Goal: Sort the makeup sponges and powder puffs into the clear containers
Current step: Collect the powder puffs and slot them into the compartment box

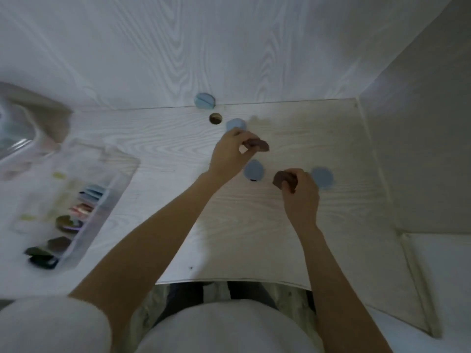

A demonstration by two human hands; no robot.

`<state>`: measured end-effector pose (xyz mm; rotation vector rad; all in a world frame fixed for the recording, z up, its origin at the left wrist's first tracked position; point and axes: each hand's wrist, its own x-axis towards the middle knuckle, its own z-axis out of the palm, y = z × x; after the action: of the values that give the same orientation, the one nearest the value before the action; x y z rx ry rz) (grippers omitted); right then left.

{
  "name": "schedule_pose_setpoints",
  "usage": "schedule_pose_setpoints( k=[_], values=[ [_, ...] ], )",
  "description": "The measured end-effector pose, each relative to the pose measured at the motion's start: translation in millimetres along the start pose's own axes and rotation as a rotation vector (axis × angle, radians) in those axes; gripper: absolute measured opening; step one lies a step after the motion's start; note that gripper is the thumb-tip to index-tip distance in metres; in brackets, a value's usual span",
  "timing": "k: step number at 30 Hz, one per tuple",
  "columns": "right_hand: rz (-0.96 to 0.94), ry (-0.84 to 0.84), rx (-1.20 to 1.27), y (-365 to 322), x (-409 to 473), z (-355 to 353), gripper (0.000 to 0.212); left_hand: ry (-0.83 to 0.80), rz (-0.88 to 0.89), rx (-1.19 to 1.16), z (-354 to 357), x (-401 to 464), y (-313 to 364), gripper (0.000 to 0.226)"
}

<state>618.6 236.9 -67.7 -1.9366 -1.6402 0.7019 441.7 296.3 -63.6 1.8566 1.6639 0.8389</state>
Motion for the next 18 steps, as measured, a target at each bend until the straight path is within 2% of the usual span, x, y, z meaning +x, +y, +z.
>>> schedule_pose_setpoints(
  k=[3, 7, 12, 15, 18],
  values=[
    [-0.049, -0.056, 0.054, -35.2, -30.6, 20.3, 0.016, 0.066, 0.039, -0.058, -59.6, -79.2, -19.3, 0.016],
    [-0.209, -0.223, 0.159, -96.5, -74.4, 56.2, 0.014, 0.101, 0.002, 0.012, -153.1, -175.1, -58.1, 0.024],
    [-0.29, -0.39, 0.242, -153.0, -121.2, 101.1, 0.015, 0.231, -0.226, 0.198, -242.4, -264.5, -123.6, 0.023],
    [-0.275, -0.439, 0.252, -175.7, -133.3, 117.5, 0.017, 0.165, -0.261, 0.339, -271.3, -285.2, -146.5, 0.021],
    [-0.256, -0.418, 0.261, -193.7, -139.6, 130.1, 0.017, 0.093, -0.185, 0.406, -284.2, -290.3, -160.0, 0.02]
  ],
)
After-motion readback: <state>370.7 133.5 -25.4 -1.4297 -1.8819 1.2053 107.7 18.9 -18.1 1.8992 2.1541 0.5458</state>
